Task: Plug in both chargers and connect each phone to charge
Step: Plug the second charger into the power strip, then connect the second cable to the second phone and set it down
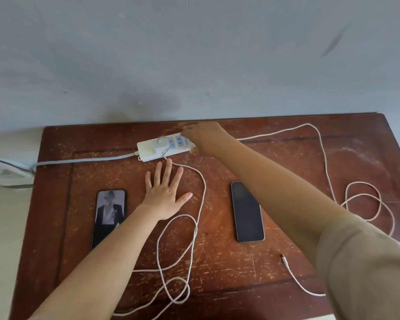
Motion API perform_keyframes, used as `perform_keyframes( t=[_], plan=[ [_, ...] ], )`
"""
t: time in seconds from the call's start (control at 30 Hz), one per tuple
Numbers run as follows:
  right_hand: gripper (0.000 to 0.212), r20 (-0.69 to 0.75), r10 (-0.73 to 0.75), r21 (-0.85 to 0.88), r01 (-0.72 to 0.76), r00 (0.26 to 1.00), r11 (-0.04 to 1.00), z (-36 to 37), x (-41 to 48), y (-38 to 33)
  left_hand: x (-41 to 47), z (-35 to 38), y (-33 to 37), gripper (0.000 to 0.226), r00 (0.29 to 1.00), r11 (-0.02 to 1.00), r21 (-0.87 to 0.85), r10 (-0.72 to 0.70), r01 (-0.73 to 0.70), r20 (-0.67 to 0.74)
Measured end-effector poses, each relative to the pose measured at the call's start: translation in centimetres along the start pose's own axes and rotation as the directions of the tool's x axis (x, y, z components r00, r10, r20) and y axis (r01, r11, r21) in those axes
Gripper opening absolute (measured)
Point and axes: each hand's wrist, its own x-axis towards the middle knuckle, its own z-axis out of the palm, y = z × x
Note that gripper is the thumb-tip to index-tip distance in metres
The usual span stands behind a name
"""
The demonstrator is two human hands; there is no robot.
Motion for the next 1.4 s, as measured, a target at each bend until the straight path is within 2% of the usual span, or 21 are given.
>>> perform_keyframes(
  t=[0.07,0.13,0.23,0.33,0.4,0.53,0.63,0.77,0.87,0.97,1.1,1.27,1.4],
  plan=[
    [0.08,-0.057,0.046,-0.054,-0.049,0.997,0.997,-0.4,-0.7,0.1,-0.1,-1.4,0.1,0.084,1.0,1.0,-0.007,0.005,-0.006,-0.018],
    [0.091,-0.182,0.141,0.027,-0.138,0.973,0.99,-1.1,-2.7,0.3,-0.7,-2.8,0.6,0.074,0.994,1.0,0.004,0.008,-0.008,-0.113],
    [0.071,-0.41,0.312,0.239,-0.229,0.857,0.944,-1.3,-7.5,1.1,-2.0,-4.0,2.1,0.065,0.959,0.999,0.025,0.037,-0.032,-0.28],
    [0.059,-0.479,0.452,0.392,-0.277,0.752,0.877,0.1,-13.2,1.3,-3.2,-4.3,4.5,0.064,0.937,0.996,-0.02,0.072,-0.084,-0.342],
    [0.057,-0.427,0.55,0.476,-0.339,0.718,0.812,2.5,-17.1,0.9,-3.8,-3.9,6.7,0.066,0.943,0.992,-0.058,0.084,-0.108,-0.323],
    [0.056,-0.211,0.717,0.569,-0.513,0.664,0.643,9.1,-24.8,-0.6,-4.5,-2.4,11.4,0.072,0.977,0.985,-0.131,0.084,-0.112,-0.196],
    [0.062,-0.04,0.74,0.532,-0.612,0.672,0.585,13.9,-29.8,-1.7,-5.0,-1.3,14.6,0.08,0.991,0.979,-0.192,0.046,-0.069,-0.124],
    [0.07,0.114,0.71,0.535,-0.646,0.694,0.545,18.0,-34.5,-2.2,-5.6,-0.1,17.9,0.089,0.993,0.972,-0.235,-0.028,0.0,-0.116],
    [0.073,0.158,0.672,0.566,-0.624,0.724,0.539,19.5,-36.3,-2.2,-5.7,0.5,20.4,0.097,0.983,0.939,-0.327,-0.151,0.11,-0.103],
    [0.065,0.192,0.631,0.628,-0.588,0.752,0.51,21.0,-37.5,-2.3,-5.2,0.8,23.0,0.109,0.949,0.847,-0.461,-0.314,0.264,-0.034],
    [0.046,0.169,0.58,0.706,-0.509,0.797,0.493,22.5,-38.6,-1.8,-3.9,1.2,25.8,0.124,0.89,0.825,-0.408,-0.453,0.392,-0.06],
    [0.042,0.099,0.59,0.75,-0.45,0.801,0.485,23.2,-39.7,-0.2,-2.7,1.9,27.1,0.119,0.837,0.812,-0.345,-0.534,0.47,-0.117],
    [0.043,0.052,0.648,0.8,-0.42,0.76,0.428,22.6,-40.1,1.1,-2.9,1.7,27.2,0.118,0.801,0.725,-0.493,-0.592,0.482,-0.087]
  ],
)
